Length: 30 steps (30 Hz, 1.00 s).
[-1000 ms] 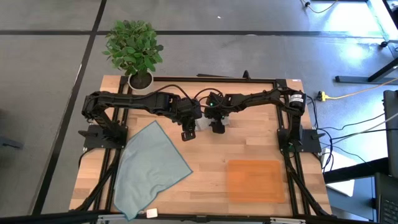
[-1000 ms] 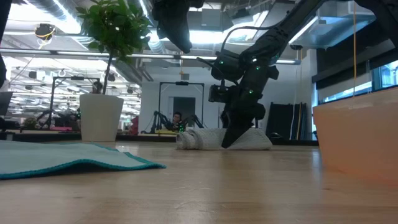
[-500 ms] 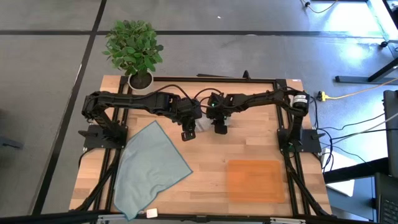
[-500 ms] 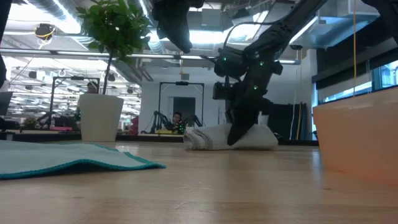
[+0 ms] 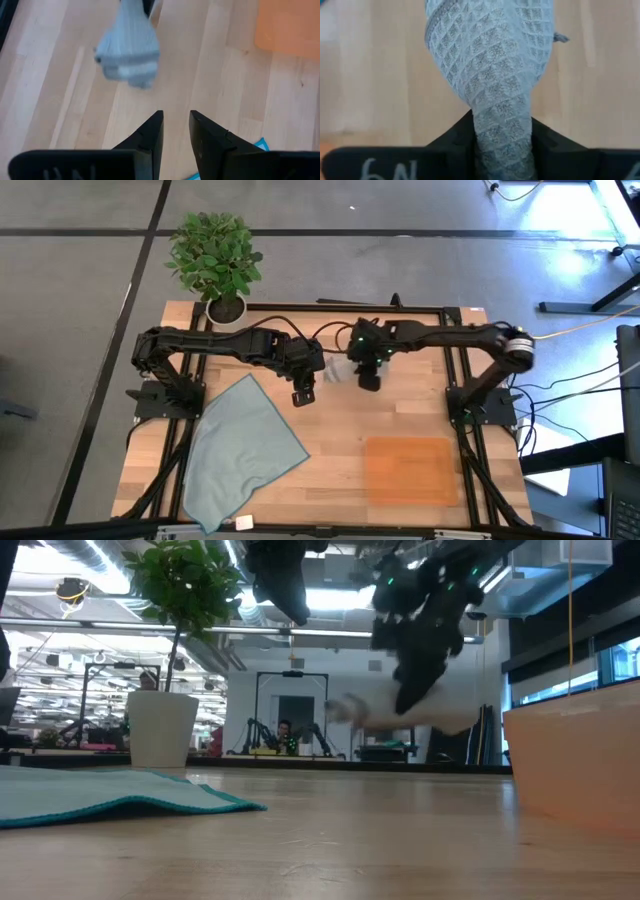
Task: Roll microfiber towels into tight, uniform cylinder then place into a basket
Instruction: Put the rolled gray microfiber towel into the orange bin
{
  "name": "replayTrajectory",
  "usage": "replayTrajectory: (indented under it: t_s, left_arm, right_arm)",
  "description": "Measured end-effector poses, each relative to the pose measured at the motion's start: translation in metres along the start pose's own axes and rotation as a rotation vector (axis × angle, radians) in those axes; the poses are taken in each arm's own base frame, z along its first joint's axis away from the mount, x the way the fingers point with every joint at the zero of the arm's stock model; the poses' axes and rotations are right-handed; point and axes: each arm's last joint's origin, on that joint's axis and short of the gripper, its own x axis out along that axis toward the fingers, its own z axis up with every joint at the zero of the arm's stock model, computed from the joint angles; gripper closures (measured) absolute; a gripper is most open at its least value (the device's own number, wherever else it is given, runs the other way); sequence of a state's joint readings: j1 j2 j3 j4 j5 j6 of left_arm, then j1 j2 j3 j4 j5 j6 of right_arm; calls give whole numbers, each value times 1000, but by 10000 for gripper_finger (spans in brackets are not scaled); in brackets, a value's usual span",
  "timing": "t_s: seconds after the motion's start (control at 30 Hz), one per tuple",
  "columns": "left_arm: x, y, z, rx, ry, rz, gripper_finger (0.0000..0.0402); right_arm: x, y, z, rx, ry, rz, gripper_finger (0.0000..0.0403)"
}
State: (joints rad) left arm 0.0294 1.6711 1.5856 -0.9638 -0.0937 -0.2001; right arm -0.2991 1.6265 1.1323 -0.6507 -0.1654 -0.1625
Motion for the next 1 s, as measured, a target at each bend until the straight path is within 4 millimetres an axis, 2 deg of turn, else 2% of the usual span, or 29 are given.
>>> replayTrajectory:
  t_s: [0.27, 0.47, 0.7, 1.0]
  left_arm:
    - [0, 0, 1, -1, -10, -3, 317]
    - [0, 0, 2, -1, -16, -4, 317]
    - [0, 0, 2, -2, -17, -4, 317]
    - [0, -1, 11, -13, -109, -21, 317]
  right_arm:
    - [-70, 35, -20, 42, -13, -44, 299]
    - [-104, 74, -42, 61, 4, -32, 299]
    - [-111, 118, -58, 80, 63, 40, 299]
    - [-94, 171, -86, 176, 122, 127, 299]
